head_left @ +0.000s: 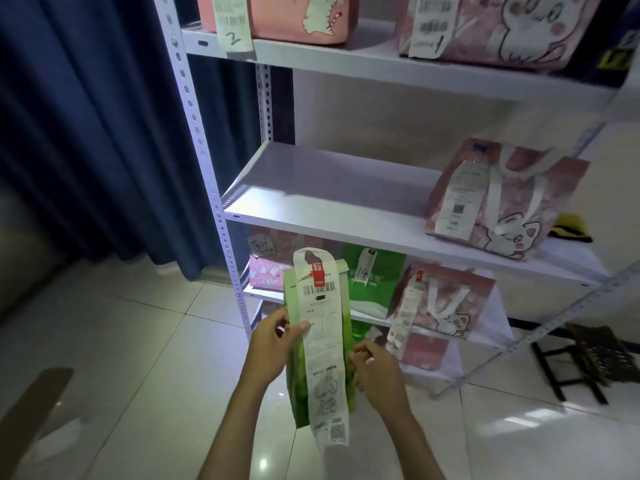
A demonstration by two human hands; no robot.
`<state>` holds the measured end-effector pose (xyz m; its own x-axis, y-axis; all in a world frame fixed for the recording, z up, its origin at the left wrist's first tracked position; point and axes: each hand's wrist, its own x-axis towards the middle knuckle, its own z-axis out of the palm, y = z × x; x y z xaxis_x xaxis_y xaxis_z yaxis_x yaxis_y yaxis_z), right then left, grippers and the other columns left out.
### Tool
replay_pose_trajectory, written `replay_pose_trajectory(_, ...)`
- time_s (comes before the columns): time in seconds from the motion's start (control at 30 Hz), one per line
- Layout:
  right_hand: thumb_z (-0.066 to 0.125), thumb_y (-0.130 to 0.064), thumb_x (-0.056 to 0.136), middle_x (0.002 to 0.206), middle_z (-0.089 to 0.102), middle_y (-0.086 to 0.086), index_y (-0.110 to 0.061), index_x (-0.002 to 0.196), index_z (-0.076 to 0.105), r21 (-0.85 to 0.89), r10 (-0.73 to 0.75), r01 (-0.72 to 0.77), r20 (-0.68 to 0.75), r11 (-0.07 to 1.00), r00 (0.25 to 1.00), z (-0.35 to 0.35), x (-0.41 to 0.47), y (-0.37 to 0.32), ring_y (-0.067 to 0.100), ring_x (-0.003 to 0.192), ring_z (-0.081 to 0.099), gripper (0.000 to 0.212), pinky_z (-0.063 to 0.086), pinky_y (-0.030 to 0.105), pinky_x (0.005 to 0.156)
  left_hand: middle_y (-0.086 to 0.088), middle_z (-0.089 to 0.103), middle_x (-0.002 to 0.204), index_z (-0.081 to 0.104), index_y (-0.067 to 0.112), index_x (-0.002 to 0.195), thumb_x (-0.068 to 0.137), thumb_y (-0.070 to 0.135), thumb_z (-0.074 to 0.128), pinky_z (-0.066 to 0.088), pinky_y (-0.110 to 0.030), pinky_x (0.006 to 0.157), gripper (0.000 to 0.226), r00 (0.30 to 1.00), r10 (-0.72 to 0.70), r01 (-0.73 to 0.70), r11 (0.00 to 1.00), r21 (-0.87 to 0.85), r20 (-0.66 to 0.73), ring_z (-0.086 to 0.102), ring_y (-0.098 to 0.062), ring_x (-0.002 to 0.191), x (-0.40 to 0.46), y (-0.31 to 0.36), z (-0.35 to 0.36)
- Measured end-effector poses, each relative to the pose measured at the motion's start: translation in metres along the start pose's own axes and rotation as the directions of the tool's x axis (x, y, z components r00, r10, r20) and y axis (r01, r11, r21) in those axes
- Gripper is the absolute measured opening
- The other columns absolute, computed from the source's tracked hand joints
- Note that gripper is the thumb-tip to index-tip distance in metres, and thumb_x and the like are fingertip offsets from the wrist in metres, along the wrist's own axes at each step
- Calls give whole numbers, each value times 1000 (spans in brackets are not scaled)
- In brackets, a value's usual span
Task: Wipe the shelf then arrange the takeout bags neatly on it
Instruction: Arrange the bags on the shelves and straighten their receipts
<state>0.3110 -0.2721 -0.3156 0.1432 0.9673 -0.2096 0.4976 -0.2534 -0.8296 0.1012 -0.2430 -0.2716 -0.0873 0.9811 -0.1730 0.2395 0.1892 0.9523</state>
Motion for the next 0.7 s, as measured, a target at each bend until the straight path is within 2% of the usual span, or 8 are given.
replay_pose_trajectory(0.1,65,-15,96,68,71,1,-25,86,71,66,23,-23,3,998,1000,0,13,6,11,50,65,16,52,25,48,9,71,107,66,20,98,94,25,71,61,-24,64,8,1000,-12,12,1000,-7,8,70,-14,91,7,-8,3)
replay_pose_trajectory(0.27,64,-15,99,67,71,4,-16,95,72,170,97,-92,-23,981,995,-17,56,30,12,50,63,9,50,26,47,11,70,110,62,20,91,93,25,72,62,-34,72,12,998,-70,70,997,43,-5,70,-16,92,29,-31,16)
replay_pose_trajectory(0.37,61,-14,101,71,71,10,-10,98,71,198,154,-144,-37,970,987,-29,96,47,14,49,62,11,48,23,43,11,70,109,61,17,89,93,27,72,61,-28,67,15,996,-81,83,993,84,-21,70,-15,90,48,-43,26)
replay_pose_trajectory(0.5,61,-14,101,79,73,20,-14,103,67,186,202,-190,-46,964,978,-42,155,74,17,52,63,7,50,26,44,9,70,105,66,14,97,93,26,72,62,-26,65,13,992,-115,119,989,92,-42,70,-14,90,71,-44,37)
replay_pose_trajectory(0.63,60,-10,100,81,72,14,-12,110,60,139,224,-216,-47,966,973,-51,210,98,31,62,72,10,57,39,53,10,68,103,69,18,108,94,25,69,58,-28,66,15,990,-127,134,983,127,-61,65,-10,87,89,-37,46)
replay_pose_trajectory(0.7,62,-13,99,86,72,8,-15,113,54,59,227,-223,-70,973,971,-55,231,102,29,63,73,16,58,38,51,12,66,102,69,20,109,95,24,69,58,-30,66,15,988,-139,149,978,145,-73,63,-8,84,97,-34,50)
